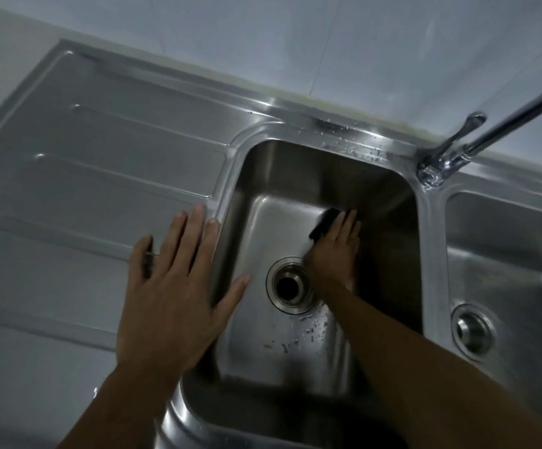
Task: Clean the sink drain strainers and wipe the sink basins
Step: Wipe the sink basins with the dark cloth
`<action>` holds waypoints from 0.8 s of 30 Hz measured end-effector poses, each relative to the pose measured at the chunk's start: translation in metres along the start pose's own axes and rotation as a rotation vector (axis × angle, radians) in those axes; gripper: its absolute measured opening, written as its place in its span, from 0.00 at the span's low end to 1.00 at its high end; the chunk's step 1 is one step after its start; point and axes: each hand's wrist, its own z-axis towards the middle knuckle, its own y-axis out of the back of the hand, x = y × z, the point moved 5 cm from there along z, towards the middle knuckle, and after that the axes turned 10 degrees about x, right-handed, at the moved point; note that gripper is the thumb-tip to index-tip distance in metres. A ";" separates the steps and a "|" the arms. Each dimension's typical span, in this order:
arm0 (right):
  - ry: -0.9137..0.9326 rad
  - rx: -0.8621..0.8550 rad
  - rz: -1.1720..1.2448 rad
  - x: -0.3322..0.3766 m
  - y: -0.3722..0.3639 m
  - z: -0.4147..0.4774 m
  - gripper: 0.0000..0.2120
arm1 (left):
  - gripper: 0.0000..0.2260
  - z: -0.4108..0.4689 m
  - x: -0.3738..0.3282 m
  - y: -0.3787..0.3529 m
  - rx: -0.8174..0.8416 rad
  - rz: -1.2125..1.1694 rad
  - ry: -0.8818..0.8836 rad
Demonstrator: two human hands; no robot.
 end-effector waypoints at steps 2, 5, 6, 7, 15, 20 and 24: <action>-0.117 -0.009 0.130 0.035 -0.003 -0.001 0.38 | 0.39 0.001 -0.001 -0.001 -0.005 0.000 -0.009; 0.162 0.015 0.130 0.106 -0.029 -0.018 0.35 | 0.39 0.002 0.001 -0.002 -0.026 -0.003 -0.014; 0.293 0.043 0.084 0.122 -0.039 -0.026 0.34 | 0.39 0.001 0.000 -0.001 -0.029 -0.003 -0.015; 0.388 0.102 0.057 0.127 -0.045 -0.030 0.34 | 0.39 0.001 0.000 0.000 -0.024 -0.005 -0.017; 1.549 0.448 -0.669 0.021 -0.045 -0.115 0.39 | 0.37 -0.002 0.001 0.000 -0.039 -0.003 0.003; 1.931 0.470 -0.749 0.001 -0.045 -0.134 0.30 | 0.36 -0.002 0.002 -0.007 -0.118 0.015 0.006; 1.076 0.183 -0.663 0.046 -0.011 -0.060 0.30 | 0.35 -0.001 0.003 -0.007 -0.168 0.016 -0.003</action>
